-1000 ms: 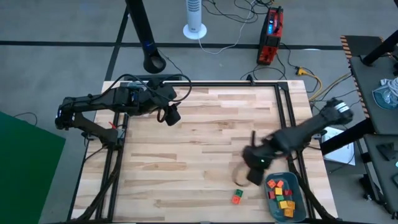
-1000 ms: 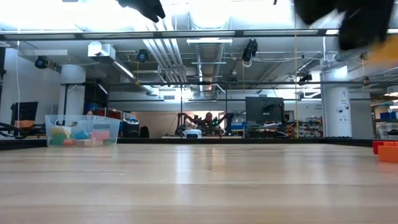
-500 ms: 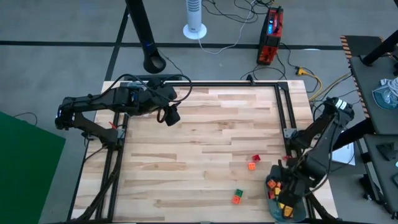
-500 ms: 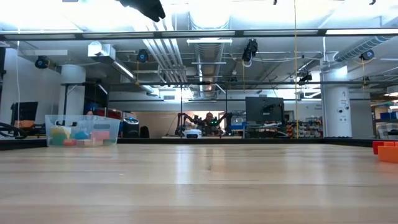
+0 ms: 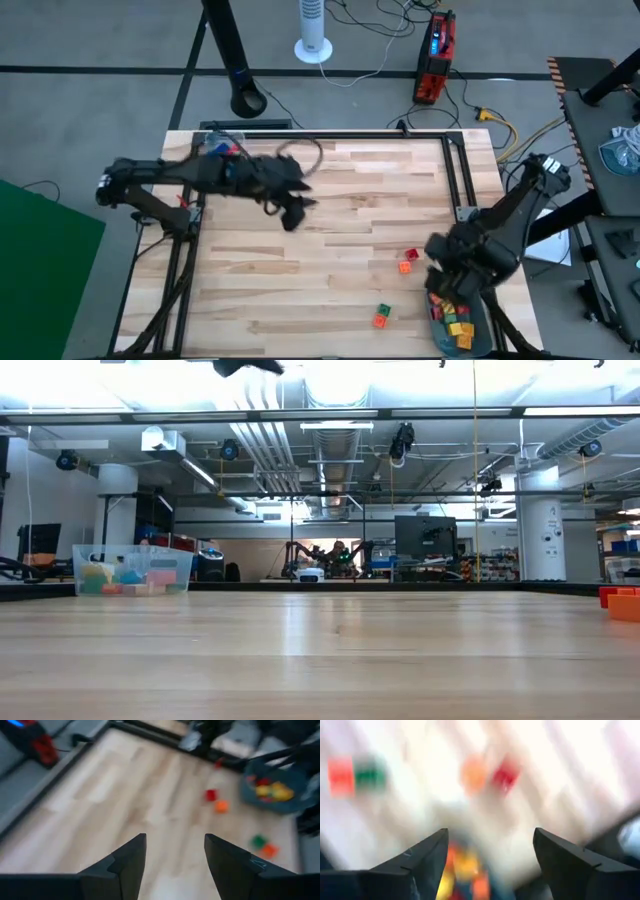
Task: Sort blocks by size
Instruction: Put the green square game piece into the blue bin
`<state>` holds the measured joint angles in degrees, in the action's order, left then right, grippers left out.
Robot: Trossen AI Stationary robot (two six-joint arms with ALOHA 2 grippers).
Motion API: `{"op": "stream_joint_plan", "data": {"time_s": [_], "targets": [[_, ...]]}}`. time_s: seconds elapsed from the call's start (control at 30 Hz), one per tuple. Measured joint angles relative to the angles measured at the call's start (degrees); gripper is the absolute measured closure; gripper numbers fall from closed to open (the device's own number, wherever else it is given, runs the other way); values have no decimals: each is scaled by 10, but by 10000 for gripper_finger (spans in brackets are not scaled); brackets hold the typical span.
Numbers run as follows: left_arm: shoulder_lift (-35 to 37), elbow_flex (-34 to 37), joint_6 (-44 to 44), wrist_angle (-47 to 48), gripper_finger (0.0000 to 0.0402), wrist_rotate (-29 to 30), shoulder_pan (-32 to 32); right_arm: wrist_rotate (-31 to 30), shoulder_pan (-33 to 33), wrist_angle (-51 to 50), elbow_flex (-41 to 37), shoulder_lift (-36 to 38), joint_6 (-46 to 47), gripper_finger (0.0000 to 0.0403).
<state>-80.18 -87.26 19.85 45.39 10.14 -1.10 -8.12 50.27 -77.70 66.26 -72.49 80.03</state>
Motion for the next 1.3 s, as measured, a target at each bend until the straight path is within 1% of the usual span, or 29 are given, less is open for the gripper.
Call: {"op": "stream_joint_plan", "data": {"time_s": [0.07,0.1,0.17,0.27,0.4,0.53,0.6,0.73,0.83,0.9,1.03,1.13,1.3], "targets": [[-22,0,44,-36,222,-1,-25,-84,-22,-3,-3,9,-1,131],[-35,0,65,-60,228,-1,-38,-112,-35,-1,-5,12,-1,139],[-63,0,104,-106,239,-1,-66,-143,-55,15,-7,18,-1,158],[-106,0,170,-153,248,-1,-104,-179,-68,62,-9,19,-32,194],[-158,0,271,-153,249,7,-144,-247,-68,108,-9,19,-41,260],[-207,0,349,-127,249,5,-176,-266,-68,124,-9,19,-42,343],[-230,0,379,-119,249,-19,-188,-266,-68,132,-9,19,-44,380],[-271,0,423,-132,249,-57,-208,-265,-66,175,-9,20,-61,389],[-294,0,408,-175,249,-66,-221,-266,-67,202,-9,21,-86,393],[-307,0,360,-208,249,-66,-232,-272,-67,204,-9,21,-92,393],[-340,0,281,-274,249,-68,-244,-309,-67,205,-9,19,-96,394],[-367,0,258,-354,249,-64,-243,-329,-67,206,-9,19,-96,394],[-419,-1,218,-511,249,-24,-237,-346,-67,206,-10,19,-104,394]]}}
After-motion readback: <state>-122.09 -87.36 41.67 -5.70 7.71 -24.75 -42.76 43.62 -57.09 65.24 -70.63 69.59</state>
